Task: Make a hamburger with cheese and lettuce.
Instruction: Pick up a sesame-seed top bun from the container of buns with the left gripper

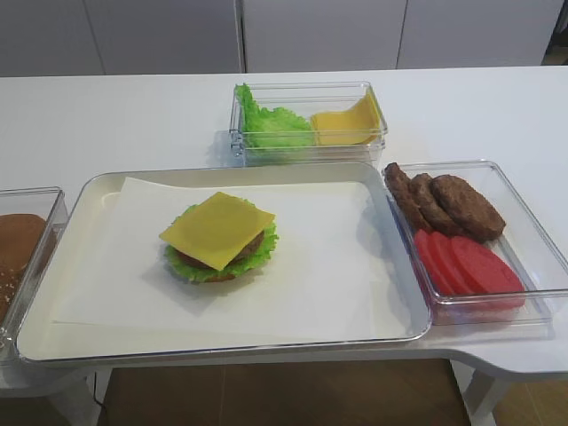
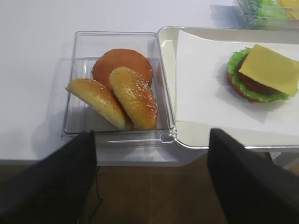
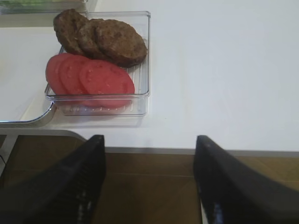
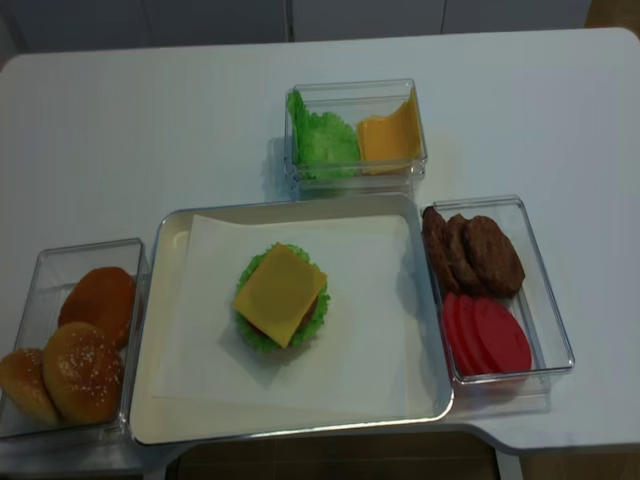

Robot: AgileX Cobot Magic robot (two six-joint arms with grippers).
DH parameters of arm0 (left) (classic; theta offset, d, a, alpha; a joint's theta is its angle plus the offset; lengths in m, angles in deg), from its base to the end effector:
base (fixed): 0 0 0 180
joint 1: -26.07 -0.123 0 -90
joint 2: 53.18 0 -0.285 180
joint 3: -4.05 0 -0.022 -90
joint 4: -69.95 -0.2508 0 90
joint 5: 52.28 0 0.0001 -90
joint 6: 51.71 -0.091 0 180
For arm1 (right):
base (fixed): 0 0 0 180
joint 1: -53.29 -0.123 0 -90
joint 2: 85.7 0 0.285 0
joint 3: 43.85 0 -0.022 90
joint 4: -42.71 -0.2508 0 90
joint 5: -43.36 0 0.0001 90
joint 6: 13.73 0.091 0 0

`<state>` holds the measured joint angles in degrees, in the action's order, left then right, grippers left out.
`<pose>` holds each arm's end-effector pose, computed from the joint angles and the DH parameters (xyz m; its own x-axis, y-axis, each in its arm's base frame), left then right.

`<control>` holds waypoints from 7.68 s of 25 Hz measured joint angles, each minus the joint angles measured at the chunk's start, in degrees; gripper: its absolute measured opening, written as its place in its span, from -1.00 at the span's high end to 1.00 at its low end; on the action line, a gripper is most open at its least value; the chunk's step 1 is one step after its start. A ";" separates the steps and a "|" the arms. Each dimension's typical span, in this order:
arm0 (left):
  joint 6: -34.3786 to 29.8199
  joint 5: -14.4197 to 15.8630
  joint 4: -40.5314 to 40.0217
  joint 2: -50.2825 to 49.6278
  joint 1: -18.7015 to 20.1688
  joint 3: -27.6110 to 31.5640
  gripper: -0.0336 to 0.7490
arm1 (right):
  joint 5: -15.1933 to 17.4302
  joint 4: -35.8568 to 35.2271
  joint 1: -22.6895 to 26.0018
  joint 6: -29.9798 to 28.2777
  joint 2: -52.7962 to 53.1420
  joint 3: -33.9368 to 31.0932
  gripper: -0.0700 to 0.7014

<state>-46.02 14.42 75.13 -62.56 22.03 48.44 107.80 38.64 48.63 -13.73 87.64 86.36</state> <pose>-0.0131 -0.0085 0.2895 -0.5001 -0.1699 -0.8491 -0.0668 0.9852 -0.1578 -0.0087 0.0051 0.2664 -0.5148 -0.0112 -0.8572 -0.1201 0.9910 0.0592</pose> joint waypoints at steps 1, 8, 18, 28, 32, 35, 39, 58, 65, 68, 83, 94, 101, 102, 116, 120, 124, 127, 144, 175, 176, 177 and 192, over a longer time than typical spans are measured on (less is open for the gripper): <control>1.04 -0.18 -0.39 -1.42 0.00 -0.64 -0.49 | 0.00 0.00 0.00 0.00 0.00 0.00 -0.35; -1.72 -1.64 5.82 -16.63 0.00 -4.03 -0.31 | 0.00 0.00 0.00 0.00 0.00 0.00 -0.35; 17.94 -7.40 -8.86 -34.93 0.00 -9.06 -0.18 | 0.00 0.00 0.00 0.00 0.00 0.00 -0.35; 34.93 -1.87 -10.98 -40.55 0.00 -9.56 -0.19 | 0.00 0.00 0.00 0.00 0.00 0.00 -0.35; 36.96 -0.38 -10.98 -41.62 0.00 -9.54 -0.19 | 0.00 0.00 0.00 0.00 0.00 0.00 -0.35; 37.22 -0.38 -10.86 -43.49 -1.22 -9.54 -0.19 | 0.00 0.00 0.00 0.00 0.00 0.00 -0.35; 34.78 -0.92 -8.04 -47.88 -4.59 -9.54 -0.19 | 0.00 0.00 0.00 0.00 0.00 0.00 -0.35; 18.01 -9.50 12.03 -61.01 -19.97 -9.58 -0.19 | 0.00 0.00 0.00 0.00 0.00 0.00 -0.35; 17.76 -10.19 10.18 -61.94 -19.97 -9.58 -0.19 | 0.00 0.00 0.00 0.00 0.00 0.00 -0.35; 17.74 -9.27 10.18 -61.94 -19.97 -9.58 -0.19 | 0.00 0.00 0.00 0.00 0.00 0.00 -0.35; 16.17 -7.86 6.73 -61.94 -19.97 -9.58 -0.19 | 0.00 0.00 0.00 0.00 0.00 0.00 -0.35; 16.17 -8.69 6.86 -61.94 -19.97 -9.58 -0.19 | 0.00 0.00 0.00 0.00 0.00 0.00 -0.35; 16.17 -10.29 7.28 -61.94 -19.97 -7.56 -0.19 | 0.00 0.00 0.00 0.00 0.00 0.00 -0.35; 16.17 -10.50 7.41 -61.94 -19.97 -7.47 -0.19 | 0.00 0.00 0.00 0.00 0.00 0.00 -0.35; 16.06 -11.98 9.23 -61.94 -19.97 -7.47 -0.04 | 0.00 0.00 0.00 0.00 0.00 0.00 -0.35; 16.06 -12.11 9.23 -61.94 -19.97 -7.47 -0.01 | 0.00 0.00 0.00 0.00 0.00 0.00 -0.35; 16.06 -12.11 9.23 -61.94 -19.97 -7.47 0.15 | 0.00 0.00 0.00 0.00 0.00 0.00 -0.35; 16.06 -12.13 9.23 -61.94 -19.97 -7.47 0.24 | 0.00 0.00 0.00 0.00 0.00 0.00 -0.35; 13.47 -12.93 10.05 -61.94 -19.97 -7.47 0.39 | 0.00 0.00 0.00 0.00 0.00 0.00 -0.35; 10.25 -12.84 12.50 -58.97 -19.97 -7.47 0.63 | 0.00 0.00 0.00 0.00 0.00 0.00 -0.35; 10.26 -12.84 12.61 -58.58 -19.97 -7.47 0.64 | 0.00 0.00 0.00 0.00 0.00 0.00 -0.35; 10.26 -12.84 12.65 -58.05 -19.97 -7.47 0.66 | 0.00 0.00 0.00 0.00 0.00 0.00 -0.35; 10.26 -11.64 12.38 -53.75 -19.97 -7.84 0.79 | 0.00 0.00 0.00 0.00 0.00 0.00 -0.35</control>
<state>-35.76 2.78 87.51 -116.31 2.06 40.59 107.80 38.64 48.63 -13.73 87.64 86.36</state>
